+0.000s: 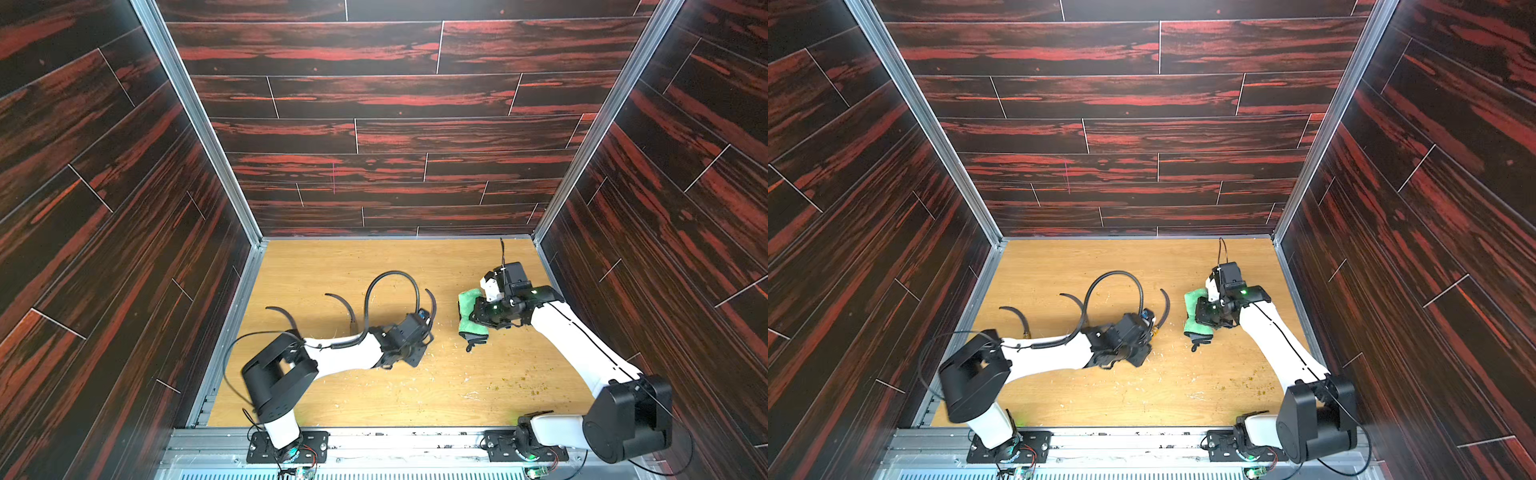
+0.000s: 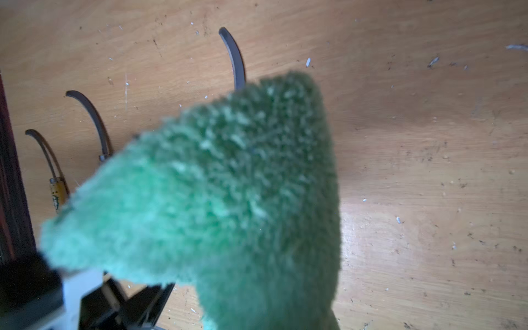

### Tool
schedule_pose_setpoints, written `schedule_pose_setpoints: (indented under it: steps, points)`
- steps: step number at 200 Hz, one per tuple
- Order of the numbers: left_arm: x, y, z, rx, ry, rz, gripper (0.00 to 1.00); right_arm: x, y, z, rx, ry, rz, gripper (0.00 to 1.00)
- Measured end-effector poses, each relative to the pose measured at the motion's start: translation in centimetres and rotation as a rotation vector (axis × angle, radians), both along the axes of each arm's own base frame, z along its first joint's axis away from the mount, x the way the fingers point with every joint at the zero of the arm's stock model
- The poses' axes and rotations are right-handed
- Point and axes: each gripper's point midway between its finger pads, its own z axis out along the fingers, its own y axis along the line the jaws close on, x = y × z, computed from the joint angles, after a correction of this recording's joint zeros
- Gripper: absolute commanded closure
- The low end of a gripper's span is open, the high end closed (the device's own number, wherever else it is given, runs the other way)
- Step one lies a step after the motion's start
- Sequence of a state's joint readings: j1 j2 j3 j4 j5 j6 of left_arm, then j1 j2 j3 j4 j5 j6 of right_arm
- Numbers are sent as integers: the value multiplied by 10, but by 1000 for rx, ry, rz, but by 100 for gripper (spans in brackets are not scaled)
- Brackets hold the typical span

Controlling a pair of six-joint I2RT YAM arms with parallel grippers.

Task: Wipe small sickles with rags
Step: Wipe the small sickle.

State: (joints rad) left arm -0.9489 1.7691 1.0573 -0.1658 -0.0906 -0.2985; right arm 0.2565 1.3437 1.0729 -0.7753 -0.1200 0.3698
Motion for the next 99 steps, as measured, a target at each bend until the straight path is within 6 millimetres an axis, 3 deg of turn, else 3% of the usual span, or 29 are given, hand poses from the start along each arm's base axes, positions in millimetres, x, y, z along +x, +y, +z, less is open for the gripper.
schedule_pose_setpoints:
  steps: [43, 71, 99]
  points:
    - [17, 7, -38, 65, 65, 22, 55, -2, -4, 4, -1, -9, 4, 100]
    - [22, 6, -38, 53, 79, 26, 59, -3, -5, 5, -1, -9, 5, 100]
    - [21, 5, -38, 52, 92, 8, 74, -3, -6, 5, 1, -11, 9, 100]
